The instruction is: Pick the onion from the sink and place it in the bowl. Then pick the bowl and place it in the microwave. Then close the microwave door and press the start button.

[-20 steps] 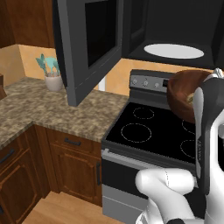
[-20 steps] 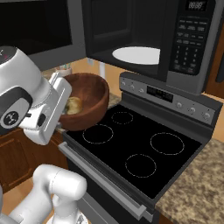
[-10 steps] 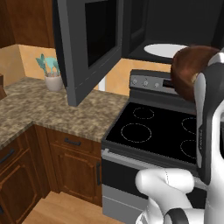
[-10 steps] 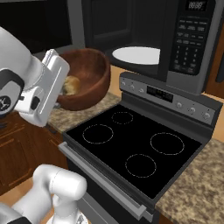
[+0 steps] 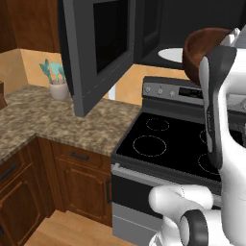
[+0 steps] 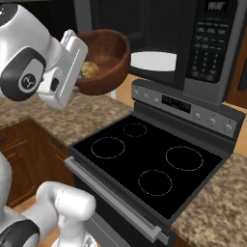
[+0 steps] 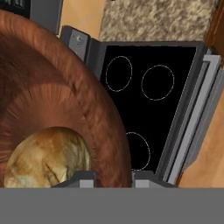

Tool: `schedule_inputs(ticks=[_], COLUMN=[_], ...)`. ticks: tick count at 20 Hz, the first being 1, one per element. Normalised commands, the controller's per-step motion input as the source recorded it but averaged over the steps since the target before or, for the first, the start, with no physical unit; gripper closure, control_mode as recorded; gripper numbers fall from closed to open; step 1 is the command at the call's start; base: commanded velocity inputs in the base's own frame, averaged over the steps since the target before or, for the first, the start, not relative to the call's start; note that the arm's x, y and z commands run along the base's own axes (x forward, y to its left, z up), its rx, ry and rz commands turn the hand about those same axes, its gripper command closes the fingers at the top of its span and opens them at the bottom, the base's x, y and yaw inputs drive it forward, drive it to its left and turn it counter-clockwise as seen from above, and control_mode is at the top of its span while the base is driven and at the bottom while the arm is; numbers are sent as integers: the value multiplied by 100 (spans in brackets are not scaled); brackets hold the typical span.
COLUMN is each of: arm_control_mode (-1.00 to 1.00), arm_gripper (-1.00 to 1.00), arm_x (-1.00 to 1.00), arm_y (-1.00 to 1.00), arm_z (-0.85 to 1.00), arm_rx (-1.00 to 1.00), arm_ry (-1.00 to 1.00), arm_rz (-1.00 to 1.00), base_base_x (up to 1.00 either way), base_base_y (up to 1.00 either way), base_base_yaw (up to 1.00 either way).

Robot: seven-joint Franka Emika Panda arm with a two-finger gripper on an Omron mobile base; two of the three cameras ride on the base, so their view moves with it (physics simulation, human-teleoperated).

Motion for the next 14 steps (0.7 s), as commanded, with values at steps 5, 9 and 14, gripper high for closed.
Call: schedule_inputs(ticks=[5, 9, 14], arm_control_mode=[-100, -100, -100], arm_gripper=[100, 100, 100], arm_x=[89, 86, 84], arm_y=[-21, -37, -40], arm_z=[15, 0, 0], arm_rx=[0, 1, 3], arm_ry=[3, 3, 0], arm_rz=[-1, 0, 0], base_base_x=[0, 0, 0], base_base_y=[0, 0, 0], base_base_yaw=[0, 0, 0])
